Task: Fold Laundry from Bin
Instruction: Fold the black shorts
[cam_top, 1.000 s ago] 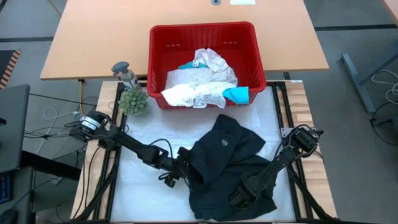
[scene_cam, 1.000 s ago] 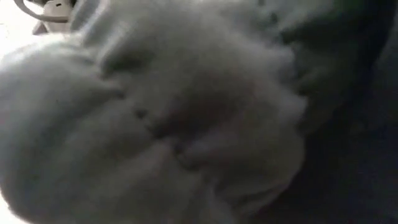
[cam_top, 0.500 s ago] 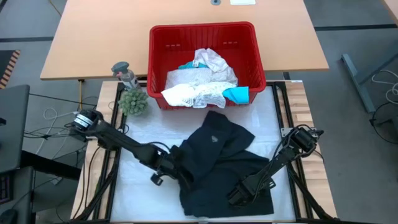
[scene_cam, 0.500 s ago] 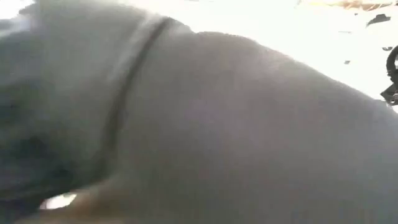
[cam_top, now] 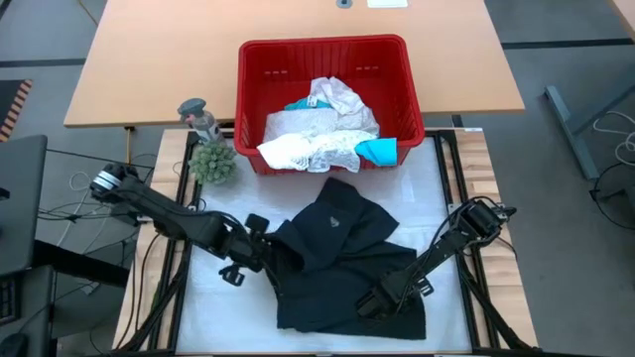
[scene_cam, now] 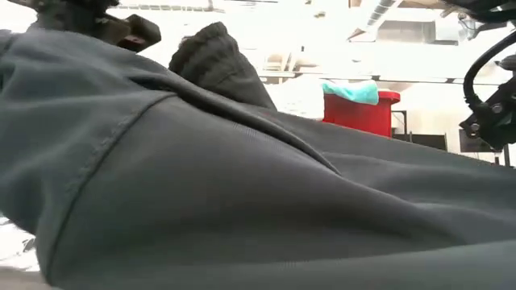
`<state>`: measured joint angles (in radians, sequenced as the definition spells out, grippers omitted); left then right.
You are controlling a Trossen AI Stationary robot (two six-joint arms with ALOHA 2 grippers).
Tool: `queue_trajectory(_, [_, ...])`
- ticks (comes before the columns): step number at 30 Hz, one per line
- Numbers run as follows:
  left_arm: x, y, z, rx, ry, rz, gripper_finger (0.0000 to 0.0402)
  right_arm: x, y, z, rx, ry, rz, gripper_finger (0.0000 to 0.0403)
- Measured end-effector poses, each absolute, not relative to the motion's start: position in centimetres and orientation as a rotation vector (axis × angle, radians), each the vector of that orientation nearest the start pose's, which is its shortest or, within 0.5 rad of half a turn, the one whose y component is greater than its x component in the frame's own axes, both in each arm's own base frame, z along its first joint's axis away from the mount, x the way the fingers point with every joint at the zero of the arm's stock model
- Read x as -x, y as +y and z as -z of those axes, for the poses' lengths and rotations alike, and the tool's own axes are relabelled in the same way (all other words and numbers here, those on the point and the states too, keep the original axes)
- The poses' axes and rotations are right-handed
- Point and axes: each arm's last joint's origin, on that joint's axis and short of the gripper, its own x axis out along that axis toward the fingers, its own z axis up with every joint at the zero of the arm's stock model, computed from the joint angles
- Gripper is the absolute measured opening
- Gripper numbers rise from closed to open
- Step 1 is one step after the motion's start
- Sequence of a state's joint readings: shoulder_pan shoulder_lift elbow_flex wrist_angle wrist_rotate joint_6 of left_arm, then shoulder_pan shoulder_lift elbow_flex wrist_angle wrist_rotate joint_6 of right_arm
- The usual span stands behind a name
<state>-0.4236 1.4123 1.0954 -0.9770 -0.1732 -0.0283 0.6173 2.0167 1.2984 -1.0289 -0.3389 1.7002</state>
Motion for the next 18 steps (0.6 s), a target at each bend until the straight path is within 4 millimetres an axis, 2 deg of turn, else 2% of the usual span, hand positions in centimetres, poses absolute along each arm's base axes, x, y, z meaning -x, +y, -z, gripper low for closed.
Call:
queue_trajectory(6, [-21.4, -9.5, -25.8, -0.282, 1.369, 0.183, 0.0042, -27.4, 20.4, -13.2, -0.883, 1.782, 0.923, 0.0033])
queue_trajectory(11, [-21.3, -9.8, -25.9, -0.21, 1.384, 0.199, 0.0044, -27.4, 20.4, -13.2, -0.874, 1.772, 0.926, 0.0033])
queue_trajectory(14, [-22.7, -11.2, -26.3, -0.118, 1.192, 0.252, 0.0045, -27.4, 20.3, -13.2, -0.868, 1.766, 0.925, 0.0033])
queue_trajectory(18, [-24.2, -15.2, -27.2, -0.074, 0.793, 0.403, 0.0041, -27.4, 20.3, -13.2, -0.868, 1.764, 0.925, 0.0033])
